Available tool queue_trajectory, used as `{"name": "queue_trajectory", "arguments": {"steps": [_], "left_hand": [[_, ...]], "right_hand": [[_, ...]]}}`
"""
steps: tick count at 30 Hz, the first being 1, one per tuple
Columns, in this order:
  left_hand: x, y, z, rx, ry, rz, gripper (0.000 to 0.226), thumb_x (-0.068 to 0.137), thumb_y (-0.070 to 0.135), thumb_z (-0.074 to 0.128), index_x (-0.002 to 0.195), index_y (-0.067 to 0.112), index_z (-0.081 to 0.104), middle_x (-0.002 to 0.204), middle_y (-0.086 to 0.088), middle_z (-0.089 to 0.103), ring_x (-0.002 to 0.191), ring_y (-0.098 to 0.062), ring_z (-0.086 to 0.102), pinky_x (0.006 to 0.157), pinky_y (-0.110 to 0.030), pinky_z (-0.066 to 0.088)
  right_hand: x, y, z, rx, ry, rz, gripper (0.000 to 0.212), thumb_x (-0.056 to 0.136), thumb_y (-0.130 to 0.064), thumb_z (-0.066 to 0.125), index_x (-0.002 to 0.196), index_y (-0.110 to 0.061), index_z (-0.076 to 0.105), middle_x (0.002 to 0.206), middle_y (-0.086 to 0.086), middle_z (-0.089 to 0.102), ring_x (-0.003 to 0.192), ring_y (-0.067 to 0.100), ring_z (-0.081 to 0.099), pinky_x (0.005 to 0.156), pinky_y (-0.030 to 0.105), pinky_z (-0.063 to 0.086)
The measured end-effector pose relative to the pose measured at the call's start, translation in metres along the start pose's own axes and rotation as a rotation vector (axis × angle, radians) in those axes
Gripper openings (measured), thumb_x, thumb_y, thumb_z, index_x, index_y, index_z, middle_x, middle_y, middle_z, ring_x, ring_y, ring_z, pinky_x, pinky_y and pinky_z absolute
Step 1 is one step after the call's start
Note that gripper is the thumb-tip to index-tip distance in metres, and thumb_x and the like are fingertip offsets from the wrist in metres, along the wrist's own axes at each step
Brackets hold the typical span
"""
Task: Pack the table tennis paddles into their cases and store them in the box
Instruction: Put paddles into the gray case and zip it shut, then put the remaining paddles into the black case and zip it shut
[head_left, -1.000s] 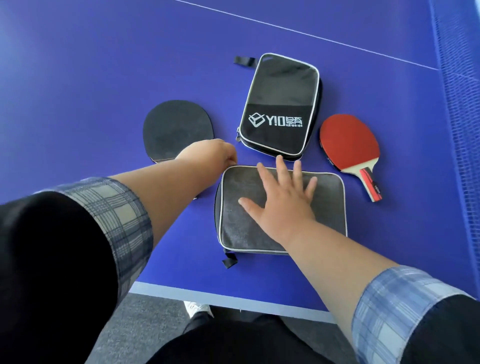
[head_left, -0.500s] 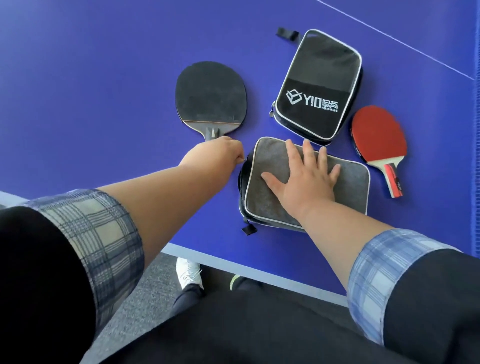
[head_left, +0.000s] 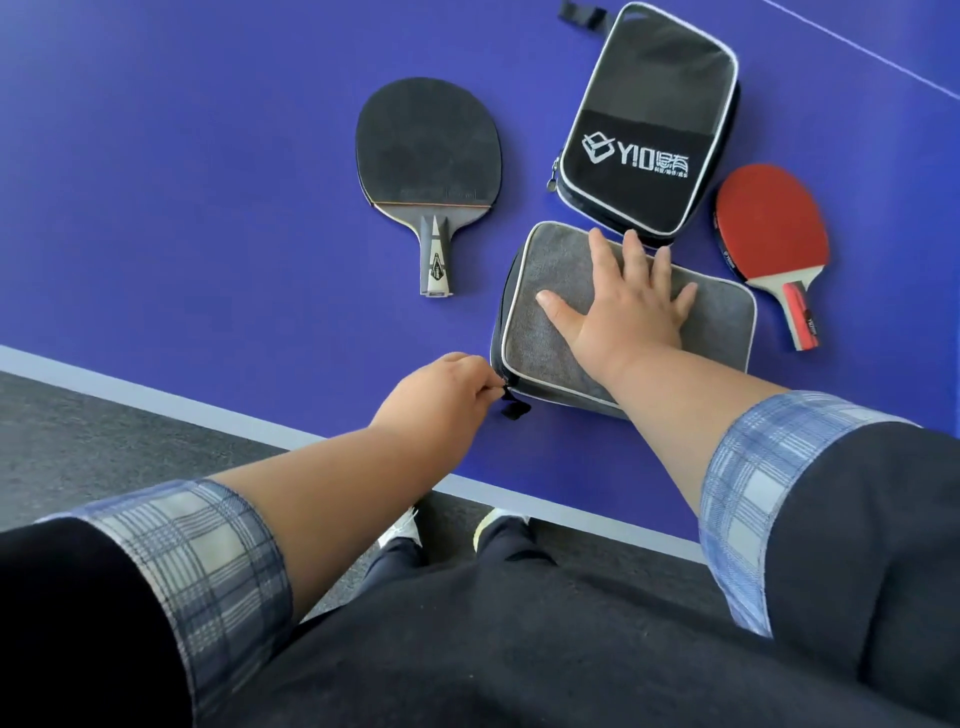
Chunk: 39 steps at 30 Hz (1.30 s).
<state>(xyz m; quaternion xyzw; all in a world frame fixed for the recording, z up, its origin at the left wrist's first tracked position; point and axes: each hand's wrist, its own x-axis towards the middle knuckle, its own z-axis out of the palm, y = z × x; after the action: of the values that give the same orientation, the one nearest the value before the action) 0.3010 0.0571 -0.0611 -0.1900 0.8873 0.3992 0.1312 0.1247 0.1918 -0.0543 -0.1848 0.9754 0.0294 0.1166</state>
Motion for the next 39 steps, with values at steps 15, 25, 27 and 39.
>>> {"name": "queue_trajectory", "arguments": {"steps": [15, 25, 27, 39], "left_hand": [[0.042, 0.061, -0.03, -0.18, -0.142, -0.35, 0.059, 0.092, 0.045, 0.057, 0.143, 0.023, 0.037, 0.135, -0.004, 0.053, 0.084, -0.023, 0.059, 0.056, -0.029, 0.046], [0.041, 0.123, -0.018, -0.166, -0.154, -0.231, 0.028, 0.082, 0.014, 0.055, 0.108, 0.024, 0.056, 0.095, -0.006, 0.065, 0.063, -0.022, 0.056, 0.047, -0.025, 0.042], [0.046, 0.152, -0.015, -0.153, -0.164, -0.165, 0.03, 0.08, 0.011, 0.049, 0.105, 0.024, 0.057, 0.093, -0.008, 0.065, 0.058, -0.021, 0.052, 0.041, -0.022, 0.039], [0.159, 0.378, 0.1, 0.319, -0.209, 0.275, 0.049, 0.073, 0.011, 0.041, 0.115, 0.029, 0.06, 0.105, -0.005, 0.064, 0.095, -0.035, 0.058, 0.077, -0.038, 0.052]], "right_hand": [[-0.06, 0.108, -0.037, 0.868, -0.226, 0.766, 0.068, 0.088, -0.049, 0.061, 0.144, -0.017, 0.041, 0.144, 0.006, 0.051, 0.125, 0.03, 0.052, 0.102, 0.045, 0.045], [-0.109, 0.143, -0.061, 1.171, -0.008, 0.815, 0.04, 0.08, -0.03, 0.071, 0.116, -0.022, 0.056, 0.114, 0.0, 0.063, 0.094, 0.021, 0.065, 0.08, 0.039, 0.057], [-0.124, 0.161, -0.068, 1.264, 0.062, 0.862, 0.041, 0.081, -0.029, 0.071, 0.115, -0.025, 0.049, 0.105, -0.004, 0.063, 0.085, 0.012, 0.061, 0.062, 0.03, 0.05], [-0.151, 0.278, -0.034, 1.694, 0.209, 1.408, 0.057, 0.08, -0.023, 0.08, 0.122, -0.013, 0.042, 0.095, 0.006, 0.058, 0.081, 0.02, 0.055, 0.064, 0.033, 0.042]]}}
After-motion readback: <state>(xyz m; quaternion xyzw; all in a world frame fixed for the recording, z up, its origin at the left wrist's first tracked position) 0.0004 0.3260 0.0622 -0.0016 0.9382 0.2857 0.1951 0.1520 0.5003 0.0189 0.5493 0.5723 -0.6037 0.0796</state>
